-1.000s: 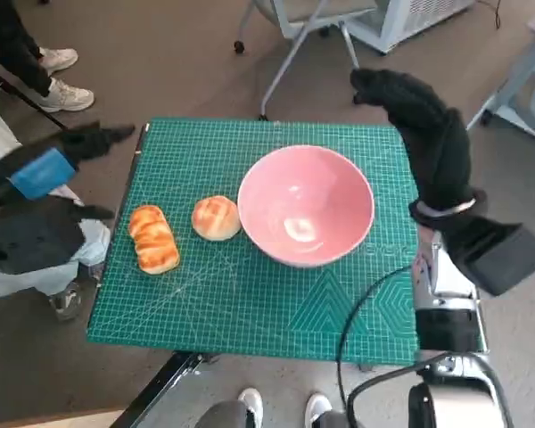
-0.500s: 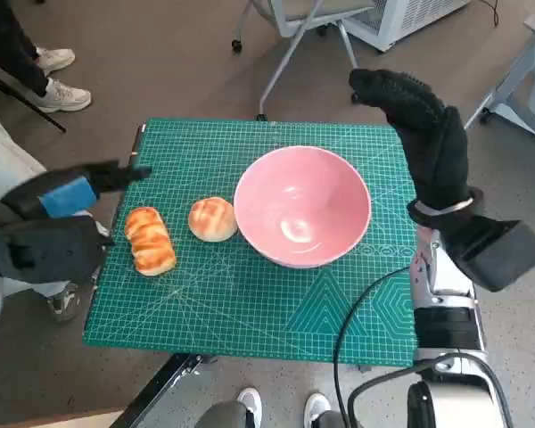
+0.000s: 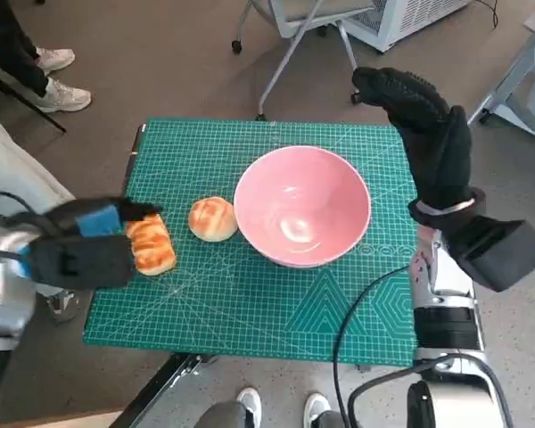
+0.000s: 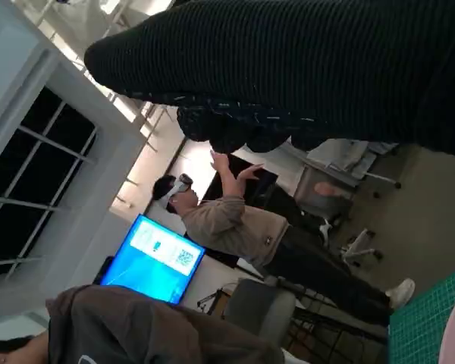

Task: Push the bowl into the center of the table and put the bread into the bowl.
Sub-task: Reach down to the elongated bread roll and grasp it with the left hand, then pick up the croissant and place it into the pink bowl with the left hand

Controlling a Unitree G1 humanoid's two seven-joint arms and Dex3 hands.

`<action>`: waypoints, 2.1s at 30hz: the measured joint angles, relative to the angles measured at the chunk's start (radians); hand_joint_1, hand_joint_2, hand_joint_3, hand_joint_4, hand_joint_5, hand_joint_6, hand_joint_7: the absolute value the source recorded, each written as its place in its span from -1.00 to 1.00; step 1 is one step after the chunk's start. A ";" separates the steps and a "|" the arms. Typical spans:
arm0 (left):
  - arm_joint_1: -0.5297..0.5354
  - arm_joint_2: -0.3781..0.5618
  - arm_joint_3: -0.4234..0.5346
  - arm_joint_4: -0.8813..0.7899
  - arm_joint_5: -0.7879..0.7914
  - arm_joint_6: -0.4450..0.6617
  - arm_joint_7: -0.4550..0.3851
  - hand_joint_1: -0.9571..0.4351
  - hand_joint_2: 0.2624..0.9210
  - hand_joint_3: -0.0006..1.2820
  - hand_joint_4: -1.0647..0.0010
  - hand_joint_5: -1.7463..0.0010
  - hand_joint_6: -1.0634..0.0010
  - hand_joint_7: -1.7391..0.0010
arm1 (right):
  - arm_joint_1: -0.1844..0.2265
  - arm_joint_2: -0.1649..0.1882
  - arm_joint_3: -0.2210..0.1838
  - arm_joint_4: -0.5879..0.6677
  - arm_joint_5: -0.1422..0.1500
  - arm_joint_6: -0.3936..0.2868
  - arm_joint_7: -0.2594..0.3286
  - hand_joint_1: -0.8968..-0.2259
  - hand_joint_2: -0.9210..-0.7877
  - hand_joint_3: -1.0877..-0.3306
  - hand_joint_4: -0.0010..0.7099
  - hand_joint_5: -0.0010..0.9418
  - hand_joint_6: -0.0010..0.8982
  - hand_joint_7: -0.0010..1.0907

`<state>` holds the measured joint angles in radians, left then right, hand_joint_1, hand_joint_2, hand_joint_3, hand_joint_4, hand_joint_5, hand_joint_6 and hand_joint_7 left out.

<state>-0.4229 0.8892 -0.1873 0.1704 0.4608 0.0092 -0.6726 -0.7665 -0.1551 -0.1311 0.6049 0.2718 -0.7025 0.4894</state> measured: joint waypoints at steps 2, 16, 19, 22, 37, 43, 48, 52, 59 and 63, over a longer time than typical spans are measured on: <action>-0.007 -0.008 -0.012 0.015 0.010 0.000 0.000 0.44 0.56 -0.99 0.58 1.00 0.26 0.99 | 0.000 0.000 0.000 -0.002 0.000 0.004 0.000 -0.27 -1.00 -0.06 -0.54 -1.00 -1.00 -0.08; -0.093 -0.076 -0.078 0.142 0.066 -0.045 0.057 0.44 0.61 -0.98 0.47 0.98 0.22 0.99 | 0.001 -0.003 -0.001 -0.012 -0.001 0.011 0.000 -0.30 -1.00 -0.07 -0.55 -1.00 -1.00 -0.09; -0.109 -0.091 -0.090 0.187 0.081 -0.077 0.091 0.44 0.68 -0.97 0.35 0.98 0.13 0.98 | 0.001 -0.005 -0.001 -0.016 -0.001 0.012 0.000 -0.30 -1.00 -0.08 -0.55 -1.00 -1.00 -0.09; -0.121 -0.103 -0.096 0.229 0.089 -0.115 0.131 0.46 0.78 -0.96 0.15 0.97 -0.04 0.96 | 0.001 -0.007 -0.001 -0.017 -0.001 0.013 0.000 -0.30 -1.00 -0.07 -0.55 -1.00 -1.00 -0.09; -0.135 -0.114 -0.118 0.405 0.130 -0.365 0.380 0.37 1.00 -0.92 -0.35 -0.27 -0.21 -0.26 | 0.004 -0.015 0.000 -0.017 -0.001 0.013 0.000 -0.30 -1.00 -0.07 -0.55 -1.00 -1.00 -0.08; -0.134 -0.098 -0.105 0.383 0.119 -0.385 0.367 0.38 1.00 -0.92 -0.36 -0.30 -0.18 -0.31 | 0.004 -0.018 0.000 -0.017 -0.001 0.013 0.002 -0.29 -1.00 -0.07 -0.55 -1.00 -1.00 -0.08; -0.104 -0.082 -0.061 0.284 0.067 -0.378 0.319 0.38 1.00 -0.92 -0.40 -0.30 -0.17 -0.31 | 0.005 -0.020 -0.001 -0.016 -0.001 0.013 0.002 -0.28 -1.00 -0.07 -0.55 -1.00 -1.00 -0.08; -0.070 -0.079 -0.019 0.189 0.025 -0.351 0.291 0.38 1.00 -0.94 -0.42 -0.28 -0.19 -0.30 | 0.006 -0.021 -0.001 -0.015 -0.001 0.013 0.002 -0.28 -1.00 -0.08 -0.55 -1.00 -1.00 -0.08; -0.020 -0.073 0.090 0.004 -0.052 -0.296 0.267 0.38 0.99 -0.97 -0.49 -0.24 -0.25 -0.25 | 0.006 -0.021 -0.003 -0.013 0.000 0.013 0.003 -0.28 -1.00 -0.08 -0.55 -1.00 -1.00 -0.08; -0.008 -0.071 0.165 -0.115 -0.091 -0.265 0.266 0.38 0.98 -0.99 -0.51 -0.21 -0.28 -0.25 | 0.007 -0.022 -0.005 -0.013 0.001 0.013 0.003 -0.28 -1.00 -0.07 -0.55 -1.00 -1.00 -0.08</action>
<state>-0.4308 0.8184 -0.0223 0.0558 0.3696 -0.2554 -0.4067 -0.7592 -0.1776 -0.1364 0.5914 0.2732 -0.6897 0.4928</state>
